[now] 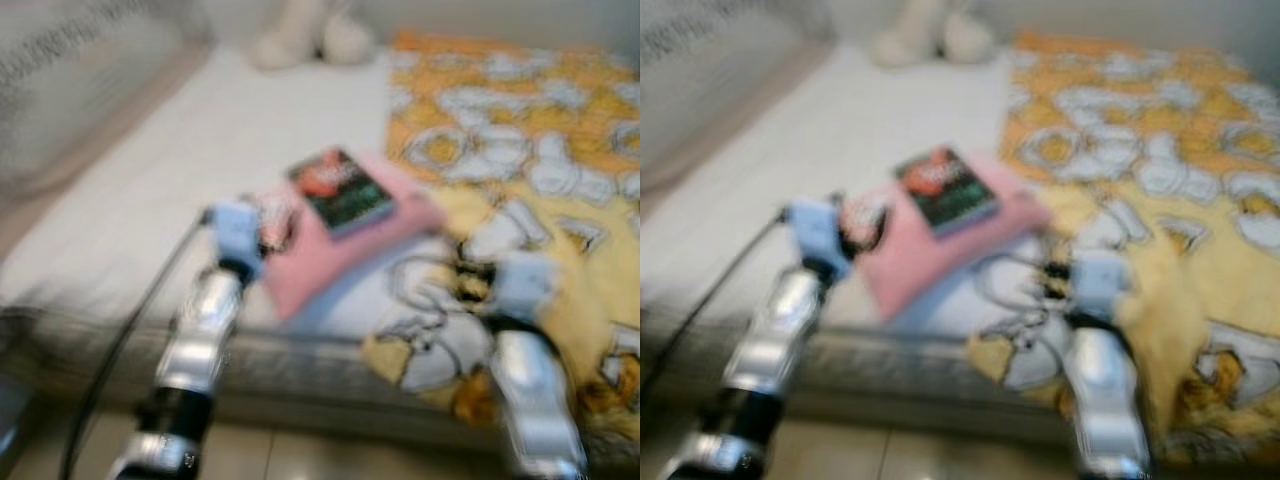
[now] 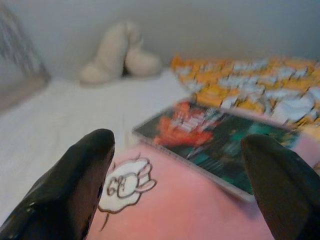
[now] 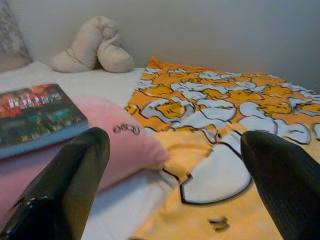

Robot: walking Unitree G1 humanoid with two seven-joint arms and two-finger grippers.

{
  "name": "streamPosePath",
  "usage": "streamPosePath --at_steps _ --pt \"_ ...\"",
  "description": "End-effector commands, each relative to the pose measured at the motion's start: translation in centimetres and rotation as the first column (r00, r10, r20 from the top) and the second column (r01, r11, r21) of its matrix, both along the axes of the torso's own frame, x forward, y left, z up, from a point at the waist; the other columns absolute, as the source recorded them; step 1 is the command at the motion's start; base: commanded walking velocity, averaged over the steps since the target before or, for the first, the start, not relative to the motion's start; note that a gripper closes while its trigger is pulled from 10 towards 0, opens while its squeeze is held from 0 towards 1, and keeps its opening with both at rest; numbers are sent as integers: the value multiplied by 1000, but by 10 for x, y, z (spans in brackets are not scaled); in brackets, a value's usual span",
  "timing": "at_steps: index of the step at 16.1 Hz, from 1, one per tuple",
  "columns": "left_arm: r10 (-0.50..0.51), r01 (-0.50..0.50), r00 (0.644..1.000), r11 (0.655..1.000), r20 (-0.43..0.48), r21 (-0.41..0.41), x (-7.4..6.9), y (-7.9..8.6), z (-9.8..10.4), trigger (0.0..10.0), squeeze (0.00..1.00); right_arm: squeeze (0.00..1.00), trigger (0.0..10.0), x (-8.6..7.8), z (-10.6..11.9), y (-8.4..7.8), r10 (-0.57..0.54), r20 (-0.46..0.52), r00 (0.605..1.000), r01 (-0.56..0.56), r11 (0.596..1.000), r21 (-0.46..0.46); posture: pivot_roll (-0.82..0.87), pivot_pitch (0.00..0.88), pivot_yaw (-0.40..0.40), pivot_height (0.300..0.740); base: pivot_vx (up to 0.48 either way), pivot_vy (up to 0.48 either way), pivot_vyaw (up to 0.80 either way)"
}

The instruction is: Clean up the room

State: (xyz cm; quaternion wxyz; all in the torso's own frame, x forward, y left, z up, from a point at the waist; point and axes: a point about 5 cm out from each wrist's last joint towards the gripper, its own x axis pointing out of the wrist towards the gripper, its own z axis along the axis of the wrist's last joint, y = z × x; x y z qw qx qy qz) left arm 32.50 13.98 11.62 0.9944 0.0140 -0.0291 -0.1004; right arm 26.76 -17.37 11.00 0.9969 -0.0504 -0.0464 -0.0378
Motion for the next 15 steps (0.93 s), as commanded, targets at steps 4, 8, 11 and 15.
streamPosePath --at_steps 4,8,11,15 --pt "4 -8 999 995 -38 -104 35 -23 22 10000 0 0 10000 14 17 -14 3 31 1000 -2 1000 -25 -85 0 17 740 182 0 0" --pt "82 -144 968 956 -236 -256 68 -15 31 10000 0 0 10000 -11 4 -7 47 -33 998 -49 998 -40 -123 0 0 740 0 0 0" --pt "43 -156 957 910 -287 -385 73 -20 34 10000 0 0 10000 -34 -6 -6 43 -84 996 -45 999 -26 -170 4 12 740 0 0 0" --pt "113 -228 936 917 -333 -328 72 -18 24 10000 0 0 10000 -62 -10 -6 55 -139 989 -61 997 -40 -214 82 14 740 0 0 0"
